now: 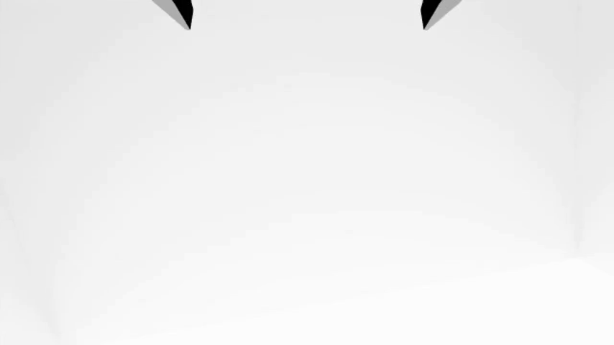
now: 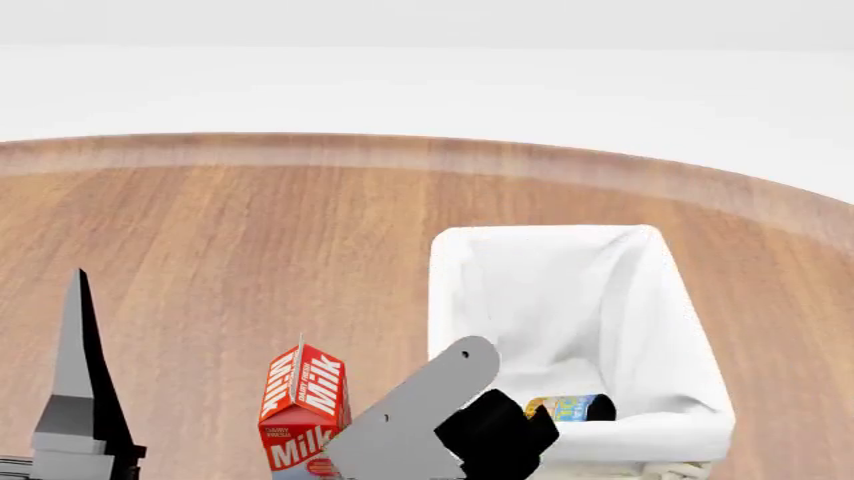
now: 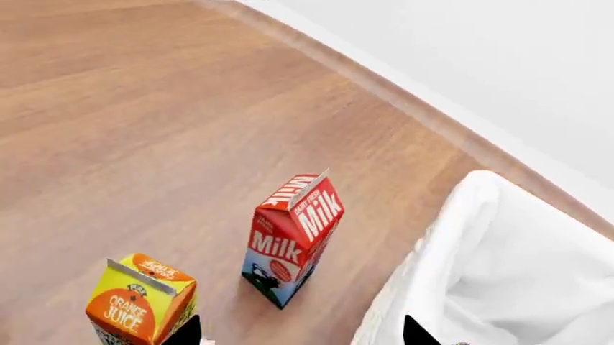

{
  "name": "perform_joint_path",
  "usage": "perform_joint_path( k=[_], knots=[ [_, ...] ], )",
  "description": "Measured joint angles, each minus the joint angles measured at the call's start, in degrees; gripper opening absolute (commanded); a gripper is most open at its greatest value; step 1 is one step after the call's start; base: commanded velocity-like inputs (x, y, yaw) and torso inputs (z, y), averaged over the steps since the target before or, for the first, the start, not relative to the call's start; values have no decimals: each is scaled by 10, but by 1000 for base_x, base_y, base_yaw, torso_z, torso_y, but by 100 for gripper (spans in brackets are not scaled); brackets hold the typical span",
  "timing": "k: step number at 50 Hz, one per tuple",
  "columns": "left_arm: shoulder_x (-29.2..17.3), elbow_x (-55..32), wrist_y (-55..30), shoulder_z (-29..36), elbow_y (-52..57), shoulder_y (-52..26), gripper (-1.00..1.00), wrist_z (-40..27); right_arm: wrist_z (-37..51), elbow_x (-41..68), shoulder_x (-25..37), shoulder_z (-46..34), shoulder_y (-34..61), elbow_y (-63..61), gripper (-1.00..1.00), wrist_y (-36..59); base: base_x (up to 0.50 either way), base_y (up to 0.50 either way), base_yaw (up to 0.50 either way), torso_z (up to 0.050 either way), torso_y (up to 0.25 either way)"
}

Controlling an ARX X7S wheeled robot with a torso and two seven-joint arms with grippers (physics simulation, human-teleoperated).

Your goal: Pick up the alphabet soup and the tomato sauce, and put them in the basket.

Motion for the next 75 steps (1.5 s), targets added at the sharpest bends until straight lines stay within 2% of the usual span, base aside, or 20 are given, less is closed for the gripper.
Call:
perform_joint_path(
  k=[12, 31, 75],
  knots=[
    [-2, -1, -4, 1, 5, 1, 100, -2, 60, -69, -2, -20, -21, -92, 100, 19, 0, 0, 0, 0, 0],
    [-4, -3, -11, 3, 10, -2, 100, -5, 113, -123, -19, -61, -92, -134, 100, 60, 0, 0, 0, 0, 0],
    [-8, -5, -21, 9, 17, -10, 100, -10, 121, -150, -57, -109, -180, -165, 100, 129, 0, 0, 0, 0, 0]
  ],
)
